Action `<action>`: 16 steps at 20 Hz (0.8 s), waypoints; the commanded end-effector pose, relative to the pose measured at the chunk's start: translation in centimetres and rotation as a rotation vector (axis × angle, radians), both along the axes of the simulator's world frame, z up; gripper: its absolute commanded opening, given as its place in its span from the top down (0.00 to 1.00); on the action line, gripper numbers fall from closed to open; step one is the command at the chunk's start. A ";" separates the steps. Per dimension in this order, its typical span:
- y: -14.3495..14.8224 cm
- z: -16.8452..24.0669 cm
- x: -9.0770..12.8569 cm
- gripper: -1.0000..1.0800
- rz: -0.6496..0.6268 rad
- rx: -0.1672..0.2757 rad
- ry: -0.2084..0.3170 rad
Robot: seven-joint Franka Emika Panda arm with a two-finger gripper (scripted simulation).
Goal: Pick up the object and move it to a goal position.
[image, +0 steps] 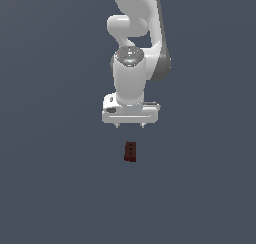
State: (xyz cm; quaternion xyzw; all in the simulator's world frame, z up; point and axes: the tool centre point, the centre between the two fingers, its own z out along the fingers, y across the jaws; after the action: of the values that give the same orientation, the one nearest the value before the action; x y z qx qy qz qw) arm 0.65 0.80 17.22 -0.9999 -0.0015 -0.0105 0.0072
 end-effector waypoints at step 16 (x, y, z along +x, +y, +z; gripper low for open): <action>2.6 0.4 0.4 0.04 0.056 -0.015 -0.010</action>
State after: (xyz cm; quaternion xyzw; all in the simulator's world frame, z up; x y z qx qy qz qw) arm 1.00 3.51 17.82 -0.9994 -0.0313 -0.0157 -0.0002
